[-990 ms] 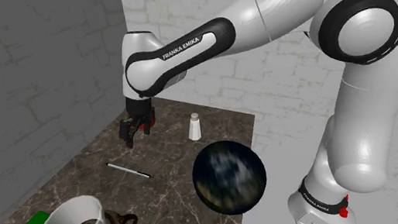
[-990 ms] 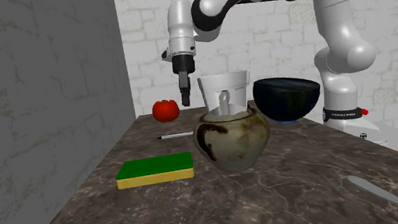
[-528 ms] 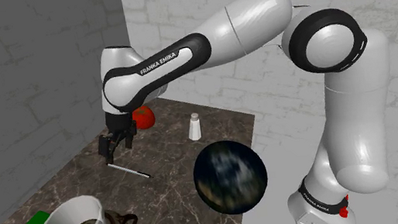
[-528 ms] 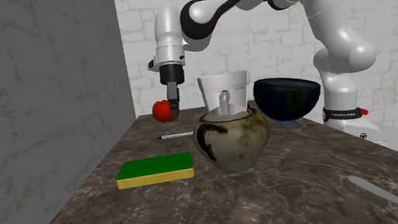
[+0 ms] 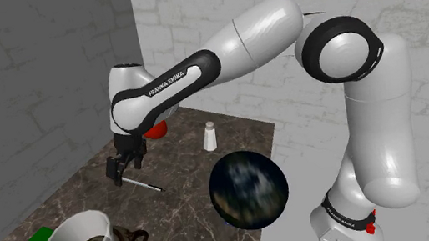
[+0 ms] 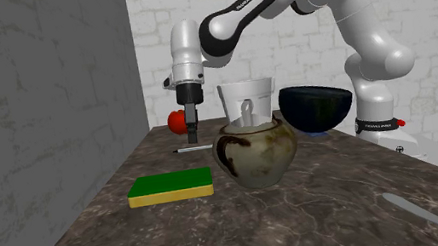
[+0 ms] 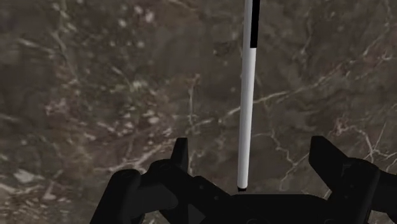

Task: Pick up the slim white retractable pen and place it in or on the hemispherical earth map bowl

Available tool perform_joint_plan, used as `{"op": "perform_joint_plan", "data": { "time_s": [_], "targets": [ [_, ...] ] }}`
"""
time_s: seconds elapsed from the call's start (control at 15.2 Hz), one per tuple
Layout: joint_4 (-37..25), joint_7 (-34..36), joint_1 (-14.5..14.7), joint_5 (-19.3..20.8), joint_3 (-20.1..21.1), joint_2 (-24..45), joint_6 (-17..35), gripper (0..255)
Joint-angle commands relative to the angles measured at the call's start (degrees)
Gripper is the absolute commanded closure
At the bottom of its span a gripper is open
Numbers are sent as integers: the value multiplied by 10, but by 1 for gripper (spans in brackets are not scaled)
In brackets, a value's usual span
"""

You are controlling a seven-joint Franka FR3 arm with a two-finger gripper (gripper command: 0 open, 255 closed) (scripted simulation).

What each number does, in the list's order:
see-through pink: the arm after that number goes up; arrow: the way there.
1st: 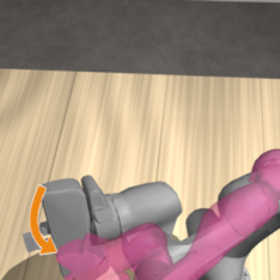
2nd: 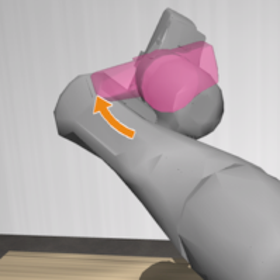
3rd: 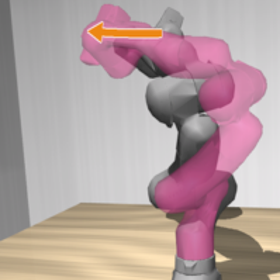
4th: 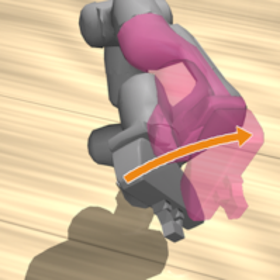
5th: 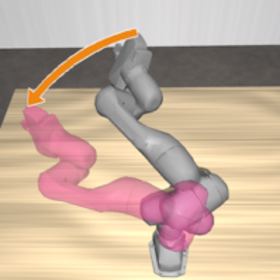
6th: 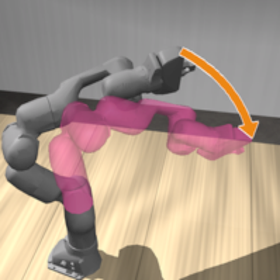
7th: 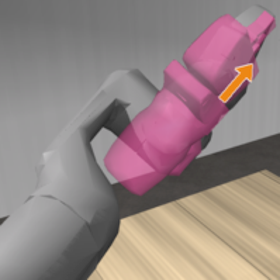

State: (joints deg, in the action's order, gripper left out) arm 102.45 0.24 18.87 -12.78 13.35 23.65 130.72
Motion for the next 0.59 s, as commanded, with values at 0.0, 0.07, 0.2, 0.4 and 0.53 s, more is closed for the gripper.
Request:
{"op": "perform_joint_plan", "data": {
  "time_s": [0.0,0.07,0.2,0.4,0.53],
  "targets": [
    [0,0,0,0,0,1,1,0],
    [0,0,0,0,0,1,1,0],
    [0,0,0,0,0,1,1,0],
    [0,0,0,0,0,1,1,255],
    [0,0,0,0,0,1,1,255]
  ]
}}
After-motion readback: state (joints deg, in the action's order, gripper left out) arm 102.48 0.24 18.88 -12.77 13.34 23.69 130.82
